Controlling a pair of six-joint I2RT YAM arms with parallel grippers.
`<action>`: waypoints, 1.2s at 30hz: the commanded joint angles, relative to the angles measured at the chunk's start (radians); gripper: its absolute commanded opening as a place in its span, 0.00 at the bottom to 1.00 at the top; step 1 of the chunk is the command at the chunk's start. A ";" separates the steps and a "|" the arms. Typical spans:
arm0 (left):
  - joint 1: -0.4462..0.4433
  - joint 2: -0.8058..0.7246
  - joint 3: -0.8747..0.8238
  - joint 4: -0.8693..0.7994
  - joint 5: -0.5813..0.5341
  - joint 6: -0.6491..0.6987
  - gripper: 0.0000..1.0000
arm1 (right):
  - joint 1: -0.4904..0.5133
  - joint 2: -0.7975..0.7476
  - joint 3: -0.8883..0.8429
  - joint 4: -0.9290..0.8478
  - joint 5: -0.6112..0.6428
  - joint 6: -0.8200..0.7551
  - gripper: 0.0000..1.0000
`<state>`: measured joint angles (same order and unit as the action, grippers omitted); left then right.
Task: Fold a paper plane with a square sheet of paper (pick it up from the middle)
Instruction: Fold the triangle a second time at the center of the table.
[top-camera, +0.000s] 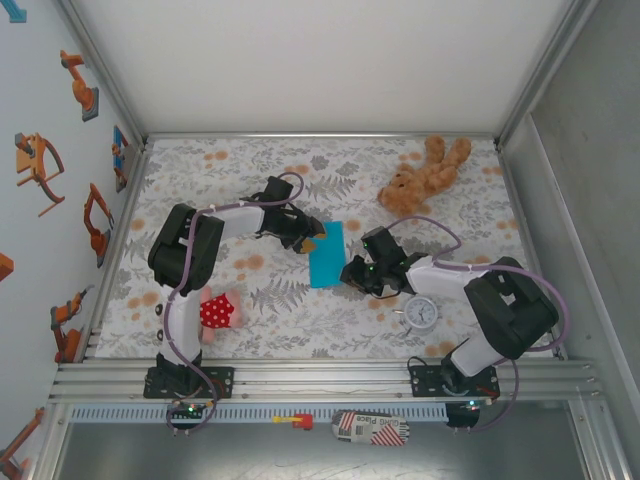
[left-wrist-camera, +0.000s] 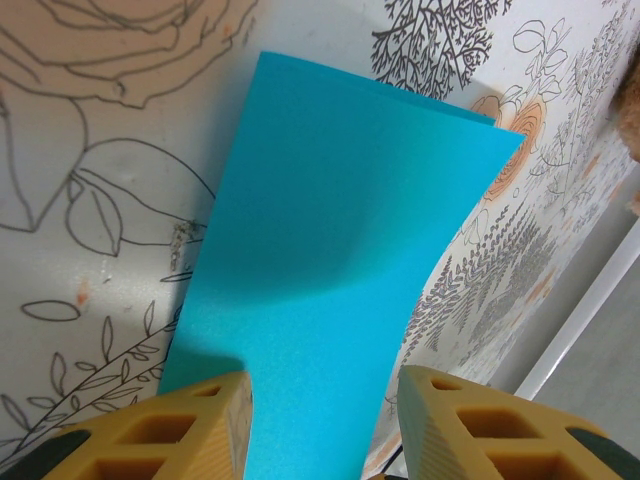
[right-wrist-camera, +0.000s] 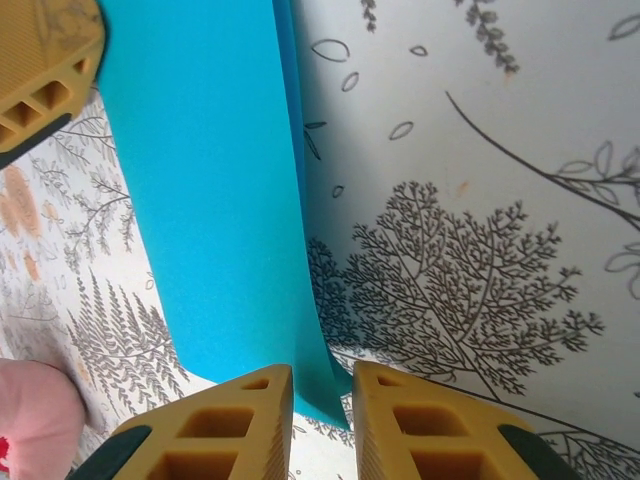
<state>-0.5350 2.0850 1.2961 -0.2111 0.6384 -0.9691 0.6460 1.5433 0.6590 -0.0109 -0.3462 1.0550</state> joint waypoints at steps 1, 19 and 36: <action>0.001 0.123 -0.054 -0.108 -0.125 0.020 0.43 | 0.006 -0.009 0.017 -0.058 0.031 -0.006 0.23; 0.003 0.124 -0.056 -0.104 -0.125 0.016 0.44 | 0.006 0.049 0.043 -0.053 0.011 -0.015 0.27; 0.001 0.132 -0.055 -0.104 -0.124 0.013 0.44 | 0.007 0.027 0.039 -0.024 -0.001 -0.023 0.26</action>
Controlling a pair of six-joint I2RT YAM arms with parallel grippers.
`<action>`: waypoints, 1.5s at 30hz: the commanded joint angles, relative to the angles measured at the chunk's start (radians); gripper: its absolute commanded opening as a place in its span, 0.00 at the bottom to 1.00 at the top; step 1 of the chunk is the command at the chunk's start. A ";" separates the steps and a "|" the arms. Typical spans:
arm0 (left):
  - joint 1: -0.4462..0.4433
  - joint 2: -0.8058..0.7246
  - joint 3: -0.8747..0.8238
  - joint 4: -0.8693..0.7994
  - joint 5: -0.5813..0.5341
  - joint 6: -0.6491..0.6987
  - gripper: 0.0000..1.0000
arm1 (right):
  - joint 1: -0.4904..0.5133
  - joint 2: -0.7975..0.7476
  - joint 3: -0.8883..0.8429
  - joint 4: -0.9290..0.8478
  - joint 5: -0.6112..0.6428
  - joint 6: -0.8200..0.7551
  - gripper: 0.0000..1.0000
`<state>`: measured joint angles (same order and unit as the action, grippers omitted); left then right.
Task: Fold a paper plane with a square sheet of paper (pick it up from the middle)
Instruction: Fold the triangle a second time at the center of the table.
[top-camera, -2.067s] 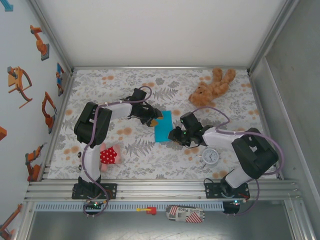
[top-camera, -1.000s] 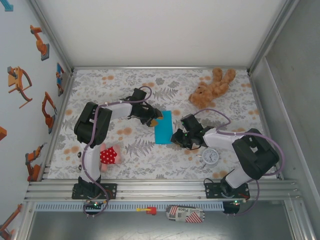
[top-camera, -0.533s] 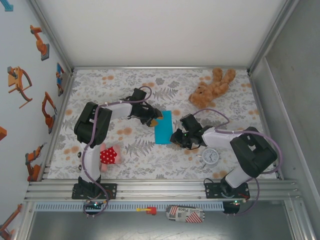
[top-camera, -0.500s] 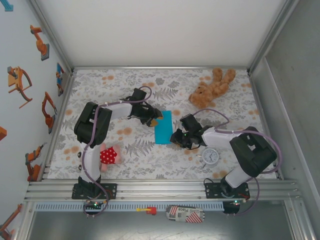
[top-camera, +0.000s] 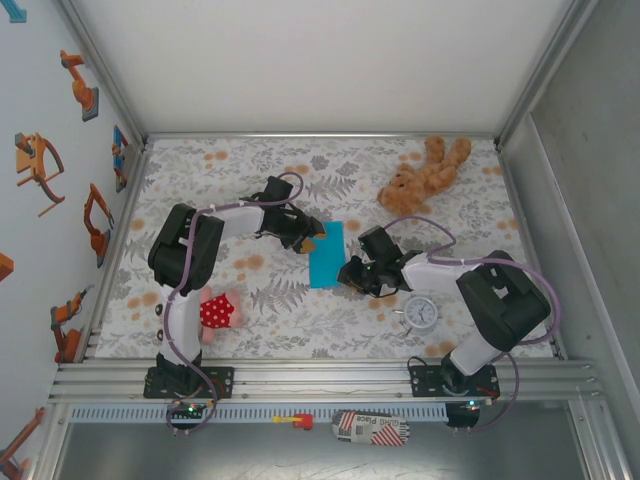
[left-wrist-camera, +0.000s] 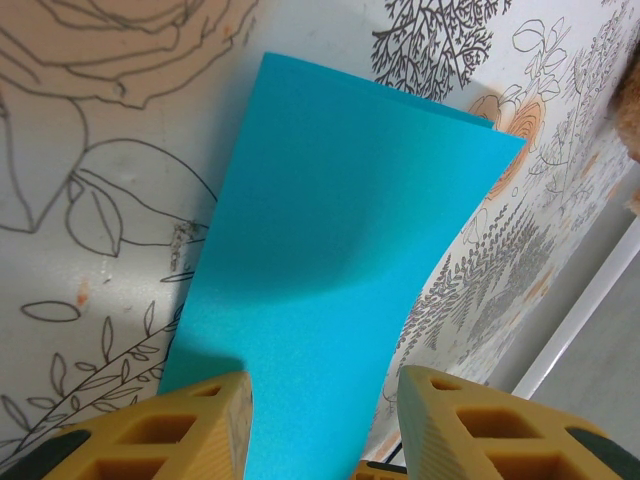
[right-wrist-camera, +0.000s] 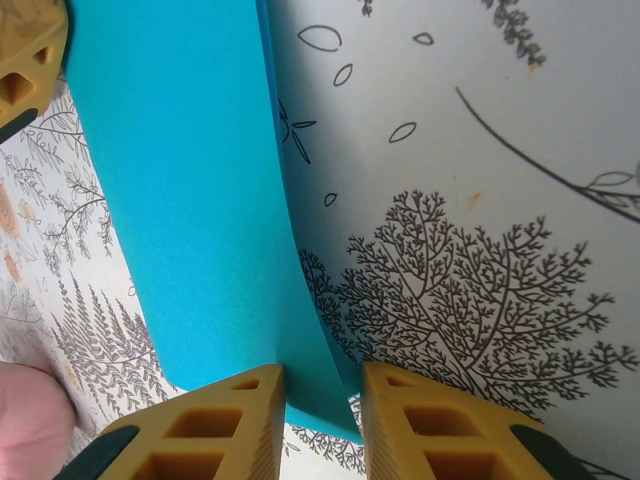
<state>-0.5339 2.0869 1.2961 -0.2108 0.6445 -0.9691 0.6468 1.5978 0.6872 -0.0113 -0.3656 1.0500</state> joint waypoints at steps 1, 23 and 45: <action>0.000 0.130 -0.055 -0.104 -0.130 0.013 0.44 | 0.007 -0.034 0.011 -0.033 0.025 -0.021 0.26; 0.001 0.129 -0.054 -0.105 -0.129 0.014 0.44 | 0.006 -0.044 0.020 -0.064 0.036 -0.026 0.16; 0.000 0.131 -0.051 -0.105 -0.127 0.015 0.44 | 0.006 -0.049 0.003 0.021 0.021 -0.009 0.15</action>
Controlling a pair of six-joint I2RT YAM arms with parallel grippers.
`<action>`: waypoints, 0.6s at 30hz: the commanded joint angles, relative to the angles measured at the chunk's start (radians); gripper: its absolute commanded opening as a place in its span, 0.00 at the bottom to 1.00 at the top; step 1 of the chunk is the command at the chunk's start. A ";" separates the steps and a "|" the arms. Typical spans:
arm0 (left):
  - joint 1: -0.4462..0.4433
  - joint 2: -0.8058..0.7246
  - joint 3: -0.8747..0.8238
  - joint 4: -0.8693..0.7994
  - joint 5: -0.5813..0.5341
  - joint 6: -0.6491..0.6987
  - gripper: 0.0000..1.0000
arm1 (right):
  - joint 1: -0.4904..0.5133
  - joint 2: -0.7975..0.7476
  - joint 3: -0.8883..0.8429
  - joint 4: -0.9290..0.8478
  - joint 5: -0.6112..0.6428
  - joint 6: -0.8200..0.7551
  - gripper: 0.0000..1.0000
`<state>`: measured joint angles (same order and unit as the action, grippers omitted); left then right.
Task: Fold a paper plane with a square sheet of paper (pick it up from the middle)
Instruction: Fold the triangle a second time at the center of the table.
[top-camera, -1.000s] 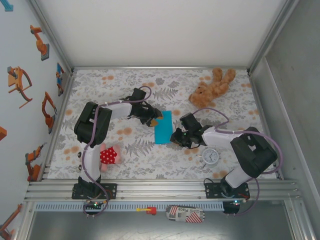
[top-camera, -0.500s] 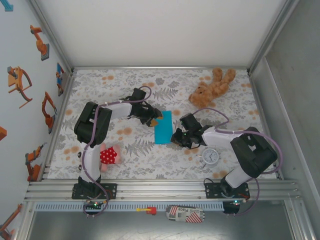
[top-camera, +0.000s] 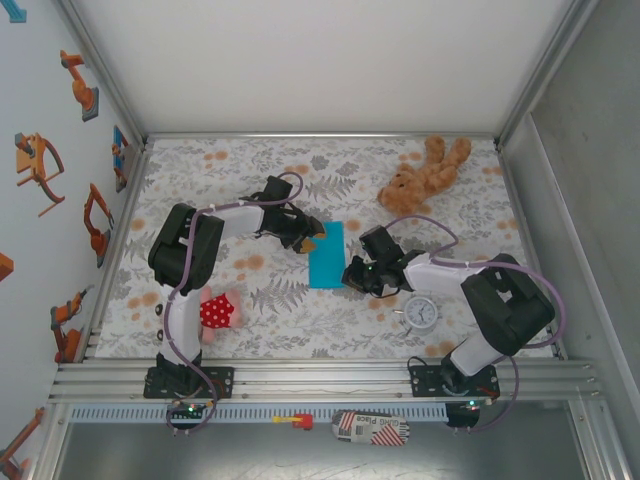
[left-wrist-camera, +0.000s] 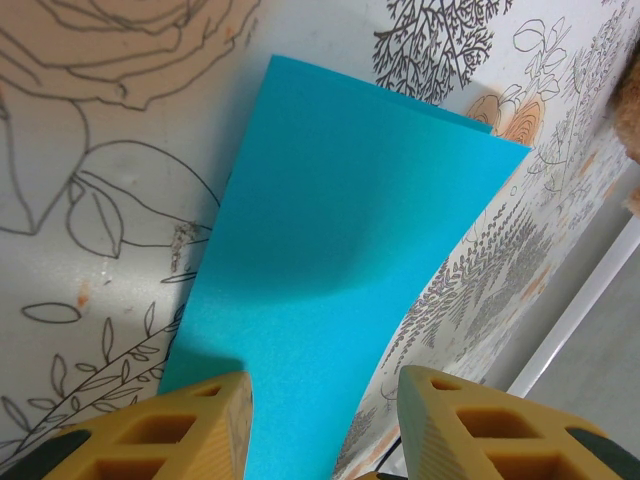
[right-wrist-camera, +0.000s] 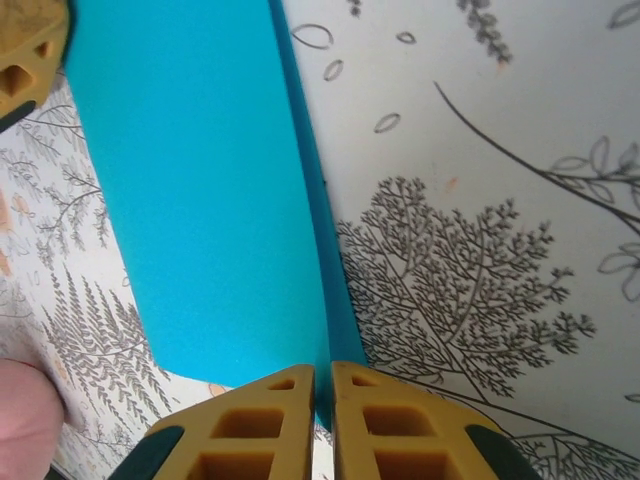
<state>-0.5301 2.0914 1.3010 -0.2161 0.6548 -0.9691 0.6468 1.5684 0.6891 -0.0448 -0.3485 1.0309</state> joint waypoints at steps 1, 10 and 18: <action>-0.002 0.125 -0.056 -0.099 -0.137 0.014 0.44 | 0.007 -0.015 -0.003 0.070 0.002 0.016 0.16; -0.004 0.119 -0.056 -0.098 -0.135 0.015 0.44 | 0.007 0.029 -0.032 0.191 -0.008 0.080 0.19; -0.002 0.103 -0.055 -0.099 -0.132 0.017 0.44 | 0.006 0.038 -0.047 0.211 -0.004 0.113 0.17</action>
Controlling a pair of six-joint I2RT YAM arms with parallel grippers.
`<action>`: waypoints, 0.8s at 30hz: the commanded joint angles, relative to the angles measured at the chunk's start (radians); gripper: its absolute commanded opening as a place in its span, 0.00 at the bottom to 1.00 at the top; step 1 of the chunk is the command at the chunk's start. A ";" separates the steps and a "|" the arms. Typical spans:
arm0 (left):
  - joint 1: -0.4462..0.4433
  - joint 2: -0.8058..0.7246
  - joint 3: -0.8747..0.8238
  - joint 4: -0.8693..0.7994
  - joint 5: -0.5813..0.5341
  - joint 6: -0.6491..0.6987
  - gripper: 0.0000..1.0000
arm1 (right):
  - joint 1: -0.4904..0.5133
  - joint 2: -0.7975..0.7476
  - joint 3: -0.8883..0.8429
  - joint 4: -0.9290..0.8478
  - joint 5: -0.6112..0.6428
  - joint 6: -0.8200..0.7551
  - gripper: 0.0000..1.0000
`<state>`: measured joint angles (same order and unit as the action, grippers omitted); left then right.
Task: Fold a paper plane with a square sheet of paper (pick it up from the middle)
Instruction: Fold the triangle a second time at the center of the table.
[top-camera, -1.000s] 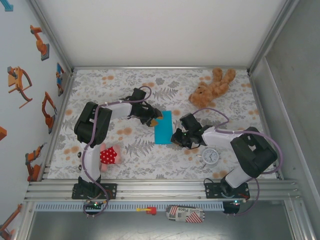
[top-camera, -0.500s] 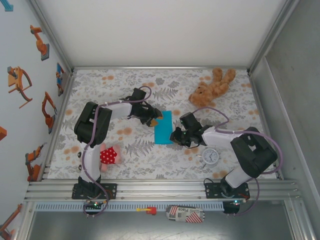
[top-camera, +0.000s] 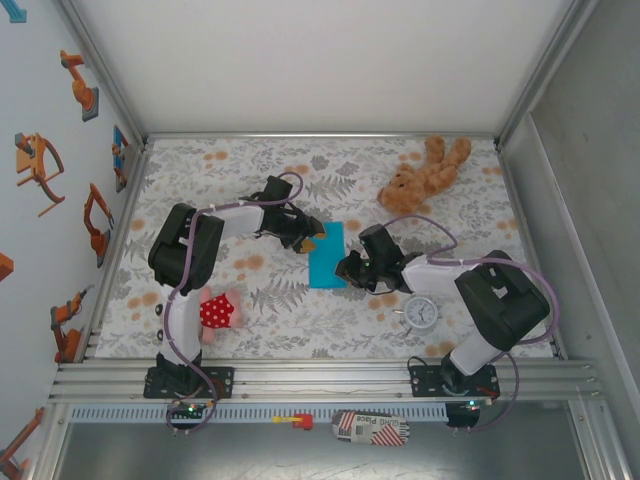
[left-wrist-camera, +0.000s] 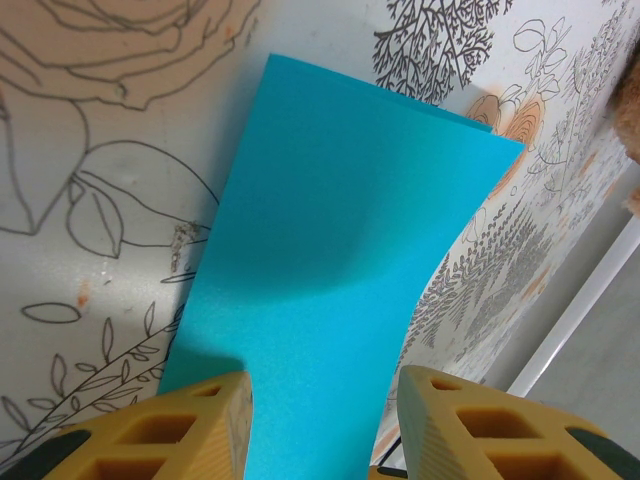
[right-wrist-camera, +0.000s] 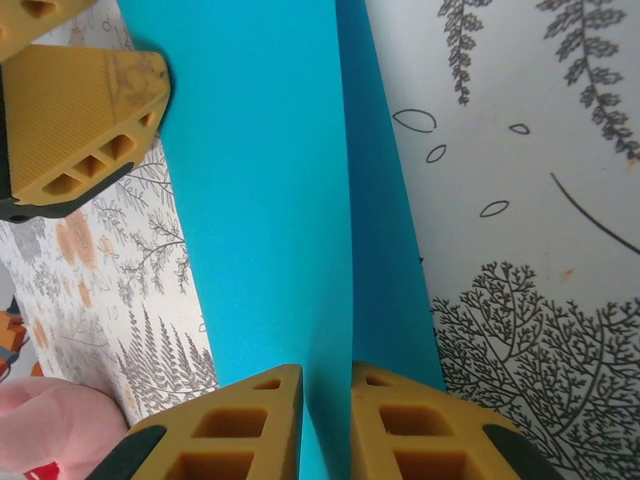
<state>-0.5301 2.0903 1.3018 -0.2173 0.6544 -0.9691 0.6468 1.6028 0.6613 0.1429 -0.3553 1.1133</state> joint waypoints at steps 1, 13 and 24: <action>-0.002 0.100 -0.053 -0.096 -0.131 0.016 0.44 | 0.007 0.000 -0.023 0.017 0.004 0.032 0.16; -0.002 0.087 -0.052 -0.089 -0.126 0.014 0.44 | 0.006 -0.054 -0.044 -0.037 0.014 0.044 0.06; 0.004 -0.105 -0.070 0.122 -0.097 0.087 0.44 | -0.005 -0.094 0.023 -0.166 0.007 -0.031 0.00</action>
<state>-0.5323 2.0399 1.2400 -0.1337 0.6159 -0.9459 0.6456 1.5356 0.6430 0.0513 -0.3515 1.1282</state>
